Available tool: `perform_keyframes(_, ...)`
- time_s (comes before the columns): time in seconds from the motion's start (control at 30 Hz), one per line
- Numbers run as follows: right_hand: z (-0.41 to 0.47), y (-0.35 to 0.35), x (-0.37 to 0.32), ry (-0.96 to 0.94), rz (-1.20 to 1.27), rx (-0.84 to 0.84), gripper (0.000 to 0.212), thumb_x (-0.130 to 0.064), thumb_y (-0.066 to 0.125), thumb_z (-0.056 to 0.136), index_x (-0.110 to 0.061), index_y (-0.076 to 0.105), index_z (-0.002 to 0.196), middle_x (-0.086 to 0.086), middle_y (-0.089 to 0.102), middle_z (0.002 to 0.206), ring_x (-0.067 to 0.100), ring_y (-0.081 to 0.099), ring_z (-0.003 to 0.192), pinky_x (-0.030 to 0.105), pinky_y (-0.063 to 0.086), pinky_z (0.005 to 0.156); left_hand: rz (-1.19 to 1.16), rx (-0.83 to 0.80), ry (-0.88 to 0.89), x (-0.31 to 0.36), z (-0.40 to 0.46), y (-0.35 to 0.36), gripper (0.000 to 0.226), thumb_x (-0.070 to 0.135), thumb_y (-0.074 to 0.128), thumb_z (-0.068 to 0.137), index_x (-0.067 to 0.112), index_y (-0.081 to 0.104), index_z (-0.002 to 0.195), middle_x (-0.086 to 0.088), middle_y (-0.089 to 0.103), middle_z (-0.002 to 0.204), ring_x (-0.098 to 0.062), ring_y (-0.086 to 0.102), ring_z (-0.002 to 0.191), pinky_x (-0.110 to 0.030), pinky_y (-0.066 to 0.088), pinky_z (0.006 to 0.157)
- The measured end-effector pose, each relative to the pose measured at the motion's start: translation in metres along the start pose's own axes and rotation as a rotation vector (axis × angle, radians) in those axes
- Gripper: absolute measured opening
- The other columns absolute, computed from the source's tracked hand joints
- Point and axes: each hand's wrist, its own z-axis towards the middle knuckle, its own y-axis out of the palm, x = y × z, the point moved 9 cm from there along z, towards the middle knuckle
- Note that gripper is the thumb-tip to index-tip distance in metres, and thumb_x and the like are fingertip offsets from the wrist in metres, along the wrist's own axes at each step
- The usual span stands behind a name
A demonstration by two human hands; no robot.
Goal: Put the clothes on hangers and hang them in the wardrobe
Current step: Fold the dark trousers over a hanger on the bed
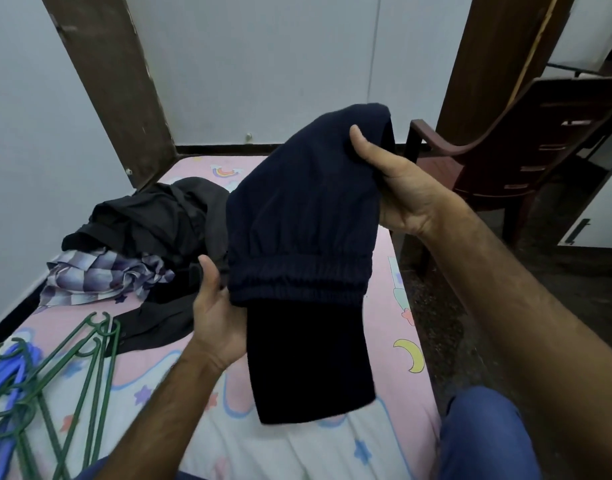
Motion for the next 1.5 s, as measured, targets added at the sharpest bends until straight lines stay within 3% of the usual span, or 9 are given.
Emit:
perform_keyframes(0.2, -0.011, -0.023, 0.047, 0.212, -0.051, 0.034, 0.034, -0.039, 0.070, 0.084, -0.010, 0.073, 0.102, 0.007, 0.075, 0.099, 0.017, 0.074, 0.082, 0.030, 0.062, 0.068, 0.257, 0.051, -0.114, 0.000, -0.032, 0.011, 0.073, 0.033, 0.104, 0.022, 0.007, 0.082, 0.086, -0.014, 0.077, 0.092, -0.024, 0.076, 0.080, -0.032, 0.061, 0.064)
perform_keyframes(0.37, 0.000, -0.056, 0.076, 0.332, -0.011, 0.135, 0.032, -0.032, 0.071, 0.090, -0.006, 0.069, 0.108, 0.011, 0.074, 0.103, 0.023, 0.072, 0.091, 0.037, 0.057, 0.090, 0.303, 0.071, -0.170, 0.002, -0.012, 0.011, 0.065, 0.028, 0.102, 0.033, 0.006, 0.082, 0.091, -0.015, 0.077, 0.097, -0.024, 0.076, 0.082, -0.031, 0.061, 0.066)
perform_keyframes(0.5, 0.047, -0.081, 0.051, 0.217, 0.027, 0.210, 0.037, -0.030, 0.072, 0.092, -0.008, 0.063, 0.120, 0.013, 0.065, 0.124, 0.027, 0.061, 0.124, 0.044, 0.044, 0.114, 0.334, 0.173, -0.114, 0.020, 0.049, 0.012, 0.024, 0.026, 0.066, 0.078, 0.011, 0.083, 0.087, -0.010, 0.077, 0.094, -0.019, 0.075, 0.082, -0.028, 0.060, 0.070)
perform_keyframes(0.73, 0.131, -0.121, -0.003, -0.083, 0.165, 0.278, 0.037, -0.024, 0.069, 0.092, 0.000, 0.066, 0.120, 0.015, 0.071, 0.117, 0.027, 0.069, 0.114, 0.039, 0.054, 0.102, 0.317, 0.128, -0.017, 0.050, 0.166, 0.023, 0.025, 0.024, 0.059, 0.094, 0.008, 0.076, 0.104, -0.012, 0.074, 0.105, -0.024, 0.071, 0.095, -0.033, 0.059, 0.086)
perform_keyframes(0.9, 0.154, -0.174, 0.099, 0.184, 0.138, 0.482, 0.029, -0.035, 0.056, 0.101, -0.012, 0.073, 0.096, 0.008, 0.075, 0.088, 0.020, 0.073, 0.074, 0.029, 0.060, 0.065, 0.435, 0.400, -0.192, -0.006, 0.209, -0.067, 0.023, 0.024, 0.051, 0.101, 0.010, 0.069, 0.096, -0.007, 0.075, 0.077, -0.022, 0.071, 0.077, -0.026, 0.058, 0.064)
perform_keyframes(1.03, 0.092, -0.179, 0.238, 0.598, 0.055, 0.456, 0.047, -0.048, 0.056, 0.098, -0.010, 0.075, 0.116, 0.011, 0.078, 0.103, 0.025, 0.074, 0.086, 0.031, 0.060, 0.067, 0.434, 0.598, -0.438, -0.075, 0.173, -0.156, 0.018, 0.022, 0.054, 0.100, 0.010, 0.068, 0.101, -0.012, 0.074, 0.084, -0.027, 0.067, 0.081, -0.033, 0.061, 0.063)
perform_keyframes(1.23, 0.056, -0.161, 0.269, 0.536, 0.222, 0.452, 0.056, -0.060, 0.054, 0.097, -0.014, 0.072, 0.124, 0.012, 0.074, 0.118, 0.029, 0.070, 0.110, 0.039, 0.055, 0.093, 0.360, 0.557, -0.473, -0.101, 0.138, -0.176, 0.031, 0.030, 0.055, 0.101, 0.009, 0.067, 0.119, -0.016, 0.072, 0.116, -0.032, 0.068, 0.105, -0.040, 0.055, 0.086)
perform_keyframes(1.33, 0.040, -0.135, 0.275, 0.578, 0.207, 0.410, 0.046, -0.048, 0.061, 0.098, -0.010, 0.072, 0.122, 0.014, 0.075, 0.115, 0.030, 0.071, 0.109, 0.041, 0.055, 0.094, 0.469, 0.607, -0.539, -0.104, 0.121, -0.175, 0.030, 0.032, 0.057, 0.099, 0.007, 0.069, 0.113, -0.016, 0.076, 0.098, -0.031, 0.069, 0.093, -0.036, 0.055, 0.076)
perform_keyframes(1.5, 0.007, -0.118, 0.288, 0.636, 0.150, 0.468, 0.020, -0.007, 0.052, 0.102, 0.002, 0.062, 0.116, 0.017, 0.076, 0.085, 0.023, 0.074, 0.064, 0.028, 0.058, 0.050, 0.571, 0.505, -0.538, -0.105, 0.094, -0.167, 0.023, 0.028, 0.071, 0.081, 0.011, 0.074, 0.096, -0.012, 0.061, 0.082, -0.021, 0.057, 0.062, -0.027, 0.041, 0.053)
